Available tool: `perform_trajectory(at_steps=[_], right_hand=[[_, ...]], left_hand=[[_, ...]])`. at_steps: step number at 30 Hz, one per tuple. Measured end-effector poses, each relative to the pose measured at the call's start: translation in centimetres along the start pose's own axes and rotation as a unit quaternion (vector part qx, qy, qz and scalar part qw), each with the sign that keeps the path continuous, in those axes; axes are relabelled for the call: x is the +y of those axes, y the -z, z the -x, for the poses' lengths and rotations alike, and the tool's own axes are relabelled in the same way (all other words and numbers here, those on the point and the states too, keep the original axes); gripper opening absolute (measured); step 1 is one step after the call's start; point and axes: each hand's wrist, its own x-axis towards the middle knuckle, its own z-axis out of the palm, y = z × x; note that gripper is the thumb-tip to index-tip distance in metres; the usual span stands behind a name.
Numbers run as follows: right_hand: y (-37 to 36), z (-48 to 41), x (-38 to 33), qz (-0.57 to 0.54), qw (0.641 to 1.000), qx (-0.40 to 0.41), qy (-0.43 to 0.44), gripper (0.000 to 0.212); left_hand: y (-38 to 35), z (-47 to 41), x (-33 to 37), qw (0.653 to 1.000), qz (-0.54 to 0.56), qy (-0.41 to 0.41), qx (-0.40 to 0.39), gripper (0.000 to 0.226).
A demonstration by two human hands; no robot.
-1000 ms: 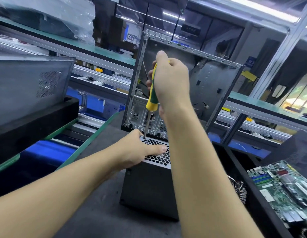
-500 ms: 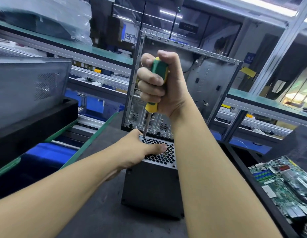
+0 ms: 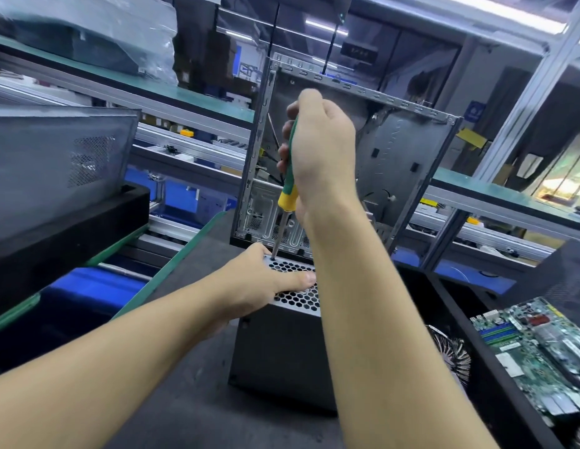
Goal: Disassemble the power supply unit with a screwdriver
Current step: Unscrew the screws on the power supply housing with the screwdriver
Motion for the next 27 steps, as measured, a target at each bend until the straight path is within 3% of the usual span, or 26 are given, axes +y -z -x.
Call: perform_trajectory(at_steps=[2, 4, 7, 9, 12, 15, 18, 20, 24, 27], right_hand=[[0.0, -0.2, 0.2, -0.053, 0.998, -0.040, -0.003, 0.020], [0.7, -0.6, 0.5, -0.115, 0.981, -0.159, -0.008, 0.022], [1.9, -1.0, 1.0, -0.180, 0.911, -0.370, -0.011, 0.019], [2.4, -1.2, 1.3, -0.219, 0.884, -0.414, -0.019, 0.015], [2.9, -1.5, 1.5, -0.252, 0.895, -0.368, -0.020, 0.018], [3.3, -1.5, 1.5, -0.259, 0.931, -0.253, -0.049, 0.023], [3.4, -1.2, 1.3, -0.130, 0.986, -0.079, -0.067, 0.025], [3.1, -1.0, 1.0, -0.026, 0.999, 0.003, -0.041, 0.030], [1.1, 0.2, 0.3, 0.025, 1.000, -0.008, 0.003, 0.039], [0.1, 0.3, 0.5, -0.020, 0.995, -0.102, 0.009, 0.035]], left_hand=[[0.0, 0.3, 0.3, 1.000, -0.010, 0.008, 0.012, 0.105], [0.1, 0.4, 0.3, 1.000, -0.016, 0.007, 0.012, 0.107], [0.2, 0.3, 0.1, 1.000, -0.009, -0.005, 0.003, 0.118], [0.1, 0.4, 0.3, 1.000, -0.008, -0.004, 0.003, 0.119], [0.1, 0.5, 0.5, 1.000, -0.004, -0.007, 0.002, 0.114], [0.1, 0.5, 0.3, 1.000, -0.004, -0.011, 0.002, 0.109], [0.1, 0.3, 0.2, 1.000, -0.008, -0.011, 0.003, 0.113], [0.1, 0.2, 0.2, 1.000, -0.008, -0.008, -0.003, 0.118], [0.1, 0.1, 0.1, 1.000, -0.027, 0.000, -0.007, 0.115], [0.1, 0.6, 0.5, 1.000, -0.020, 0.012, 0.003, 0.108]])
